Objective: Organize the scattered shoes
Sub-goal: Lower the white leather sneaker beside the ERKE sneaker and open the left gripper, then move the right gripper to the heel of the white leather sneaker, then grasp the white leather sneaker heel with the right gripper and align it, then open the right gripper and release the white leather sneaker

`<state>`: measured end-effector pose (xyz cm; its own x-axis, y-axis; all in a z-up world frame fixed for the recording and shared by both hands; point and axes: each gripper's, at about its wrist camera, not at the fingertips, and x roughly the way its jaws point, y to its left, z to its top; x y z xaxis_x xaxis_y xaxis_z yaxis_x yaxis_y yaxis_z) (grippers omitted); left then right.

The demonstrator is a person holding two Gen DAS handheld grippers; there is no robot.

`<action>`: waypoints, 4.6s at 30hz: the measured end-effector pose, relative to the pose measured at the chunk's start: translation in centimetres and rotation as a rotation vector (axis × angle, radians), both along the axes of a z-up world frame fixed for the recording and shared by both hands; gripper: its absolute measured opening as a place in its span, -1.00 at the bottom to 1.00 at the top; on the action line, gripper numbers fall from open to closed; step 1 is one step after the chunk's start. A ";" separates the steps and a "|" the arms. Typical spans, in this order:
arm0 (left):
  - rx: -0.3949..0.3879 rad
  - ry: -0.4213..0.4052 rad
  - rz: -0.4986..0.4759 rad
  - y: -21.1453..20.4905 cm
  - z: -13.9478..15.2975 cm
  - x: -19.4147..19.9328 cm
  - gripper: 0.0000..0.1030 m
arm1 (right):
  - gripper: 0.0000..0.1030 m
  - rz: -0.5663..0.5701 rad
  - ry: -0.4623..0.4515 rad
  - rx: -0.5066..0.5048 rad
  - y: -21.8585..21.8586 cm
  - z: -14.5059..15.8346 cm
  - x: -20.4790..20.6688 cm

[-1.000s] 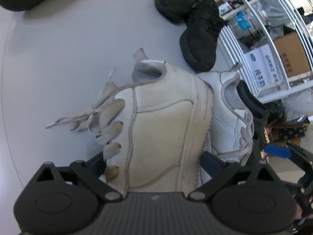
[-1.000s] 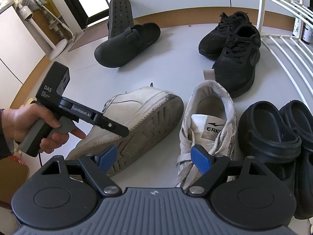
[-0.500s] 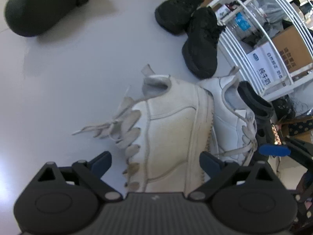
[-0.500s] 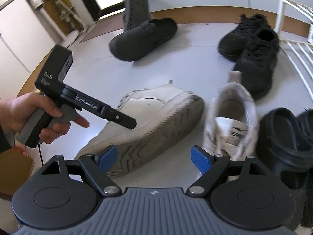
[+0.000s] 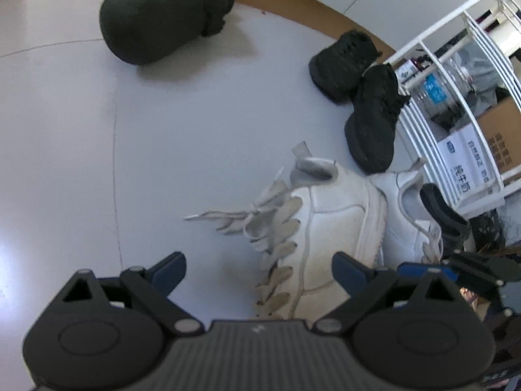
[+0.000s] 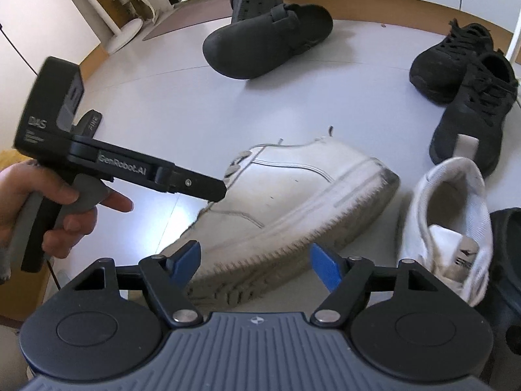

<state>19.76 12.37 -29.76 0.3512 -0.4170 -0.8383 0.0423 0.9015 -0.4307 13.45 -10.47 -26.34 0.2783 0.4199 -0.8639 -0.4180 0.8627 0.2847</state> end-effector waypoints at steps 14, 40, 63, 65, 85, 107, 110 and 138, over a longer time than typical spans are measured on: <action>0.066 -0.021 -0.047 -0.8 1.7 3.0 0.89 | 0.64 -0.031 0.025 0.005 -1.8 -1.6 -1.1; 0.084 -0.060 -0.051 -2.6 3.6 5.4 0.89 | 0.26 -0.005 0.038 -0.017 -5.1 0.8 -1.8; 0.072 -0.058 -0.027 -0.6 3.6 4.4 0.89 | 0.81 -0.158 0.036 0.011 0.1 -2.3 1.2; 0.072 -0.057 -0.020 -0.3 3.5 4.3 0.89 | 0.79 -0.160 0.035 0.021 -0.3 -2.3 1.1; 0.079 -0.040 -0.031 -1.3 3.0 4.4 0.89 | 0.33 -0.166 0.089 0.018 -4.7 -3.1 -0.5; 0.081 -0.041 -0.010 -0.4 3.4 4.5 0.89 | 0.78 -0.126 -0.014 -0.020 -3.2 -2.1 -0.7; 0.080 -0.043 -0.011 -0.4 3.6 4.5 0.89 | 0.84 -0.122 -0.015 -0.064 -1.9 -2.9 -0.6; 0.075 -0.061 -0.002 -1.3 4.3 6.2 0.80 | 0.65 -0.016 0.004 -0.150 -2.1 -3.9 -1.7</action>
<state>25.99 11.08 -25.44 0.4013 -0.3548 -0.8445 0.0684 0.9310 -0.3586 11.79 -12.55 -30.20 0.2804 0.2818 -0.9176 -0.4029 0.9022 0.1539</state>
